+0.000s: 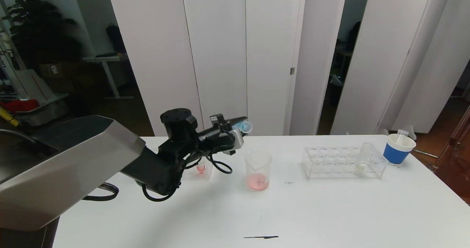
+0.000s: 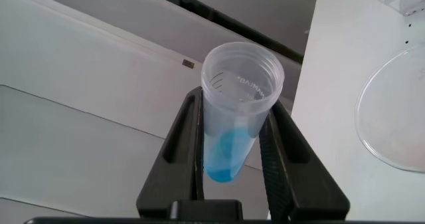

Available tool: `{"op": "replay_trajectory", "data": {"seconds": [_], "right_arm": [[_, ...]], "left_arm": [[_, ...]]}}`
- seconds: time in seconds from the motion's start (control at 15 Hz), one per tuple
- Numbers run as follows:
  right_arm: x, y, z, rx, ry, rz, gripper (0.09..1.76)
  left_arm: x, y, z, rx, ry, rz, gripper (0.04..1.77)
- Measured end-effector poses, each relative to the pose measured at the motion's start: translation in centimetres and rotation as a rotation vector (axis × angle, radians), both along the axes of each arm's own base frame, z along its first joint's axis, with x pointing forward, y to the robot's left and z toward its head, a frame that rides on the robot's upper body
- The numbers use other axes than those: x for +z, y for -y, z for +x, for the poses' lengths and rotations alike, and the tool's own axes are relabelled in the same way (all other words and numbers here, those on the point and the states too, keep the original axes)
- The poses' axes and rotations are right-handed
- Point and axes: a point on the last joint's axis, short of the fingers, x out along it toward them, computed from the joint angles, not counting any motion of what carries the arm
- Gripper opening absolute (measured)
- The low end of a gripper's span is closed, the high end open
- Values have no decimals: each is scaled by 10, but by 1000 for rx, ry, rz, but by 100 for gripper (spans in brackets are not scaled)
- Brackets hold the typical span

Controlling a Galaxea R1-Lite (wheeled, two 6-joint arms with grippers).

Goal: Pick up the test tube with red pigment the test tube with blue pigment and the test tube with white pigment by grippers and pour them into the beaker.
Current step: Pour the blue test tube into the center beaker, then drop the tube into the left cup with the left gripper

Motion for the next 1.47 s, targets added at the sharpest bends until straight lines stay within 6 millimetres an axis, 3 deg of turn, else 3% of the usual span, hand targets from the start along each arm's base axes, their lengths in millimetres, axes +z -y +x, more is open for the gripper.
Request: {"op": "replay_trajectory", "data": {"seconds": [0.73, 1.47], "right_arm": [[0, 0, 0, 0, 0, 0, 175], [0, 0, 0, 0, 0, 0, 175]], "left_arm": [[-19, 15, 5, 19, 164, 105, 57], [-26, 18, 8, 50, 228, 146, 57]]}}
